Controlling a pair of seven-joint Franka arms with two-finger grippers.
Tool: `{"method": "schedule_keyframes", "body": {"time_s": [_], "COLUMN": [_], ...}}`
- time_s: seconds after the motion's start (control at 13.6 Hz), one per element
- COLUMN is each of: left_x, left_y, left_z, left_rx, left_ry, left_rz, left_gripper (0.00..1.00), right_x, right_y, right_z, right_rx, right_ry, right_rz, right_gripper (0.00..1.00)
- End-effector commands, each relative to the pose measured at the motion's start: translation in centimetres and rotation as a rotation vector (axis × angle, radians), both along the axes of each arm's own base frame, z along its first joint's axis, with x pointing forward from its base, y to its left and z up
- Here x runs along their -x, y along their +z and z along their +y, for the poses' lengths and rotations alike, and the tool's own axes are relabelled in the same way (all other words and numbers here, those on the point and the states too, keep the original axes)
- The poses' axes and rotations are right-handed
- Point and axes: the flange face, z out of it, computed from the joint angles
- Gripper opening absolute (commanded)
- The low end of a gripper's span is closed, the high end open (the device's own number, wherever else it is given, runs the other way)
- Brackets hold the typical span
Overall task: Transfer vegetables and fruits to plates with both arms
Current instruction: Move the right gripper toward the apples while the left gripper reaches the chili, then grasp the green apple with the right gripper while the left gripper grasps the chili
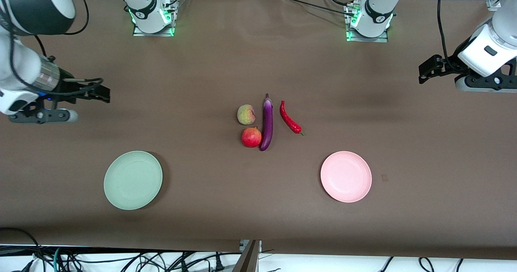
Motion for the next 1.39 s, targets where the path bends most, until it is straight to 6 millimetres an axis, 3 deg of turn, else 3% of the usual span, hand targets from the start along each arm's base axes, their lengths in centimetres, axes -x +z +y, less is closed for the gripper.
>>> {"method": "schedule_keyframes", "body": {"time_s": [0.0, 0.22, 0.37, 0.51, 0.59, 0.66, 0.88, 1.03, 1.25, 1.32], "left_x": [-0.2, -0.7, -1.9, -2.0, -2.1, -3.0, -5.3, -6.8, -7.8, -8.3], "left_y": [0.5, -0.5, -2.9, -3.3, -4.1, -6.3, -11.8, -15.5, -20.9, -22.7], "left_z": [-0.1, -0.2, -0.2, -0.4, -0.6, -0.9, -3.6, -6.3, -12.5, -14.2], "left_rx": [-0.015, -0.012, -0.008, -0.008, -0.008, -0.006, 0.082, 0.101, 0.094, 0.097], "left_ry": [-0.015, -0.016, -0.02, -0.046, -0.035, -0.032, 0.117, 0.21, 0.322, 0.355], "left_rz": [0.005, 0.023, 0.065, 0.073, 0.09, 0.122, 0.17, 0.173, 0.165, 0.152], "left_gripper": [1.0, 1.0, 1.0, 1.0, 1.0, 1.0, 1.0, 1.0, 1.0, 1.0], "right_x": [-0.5, -0.7, -1.2, -1.3, -1.1, -1.2, 0.0, 0.4, 0.7, 0.9], "right_y": [-0.8, -1.5, -3.2, -5.1, -5.3, -5.8, -7.5, -8.3, -10.5, -11.7], "right_z": [1.8, 5.1, 7.7, 10.7, 12.3, 13.1, 16.9, 18.3, 20.2, 21.9], "right_rx": [-0.054, -0.083, -0.118, -0.128, -0.132, -0.133, -0.138, -0.136, -0.191, -0.215], "right_ry": [-0.028, -0.054, -0.075, -0.051, -0.038, -0.056, -0.06, -0.078, -0.082, -0.075], "right_rz": [-0.009, -0.023, -0.021, -0.016, -0.031, -0.032, 0.007, 0.026, 0.087, 0.099], "right_gripper": [1.0, 1.0, 1.0, 1.0, 1.0, 1.0, 1.0, 1.0, 1.0, 1.0]}}
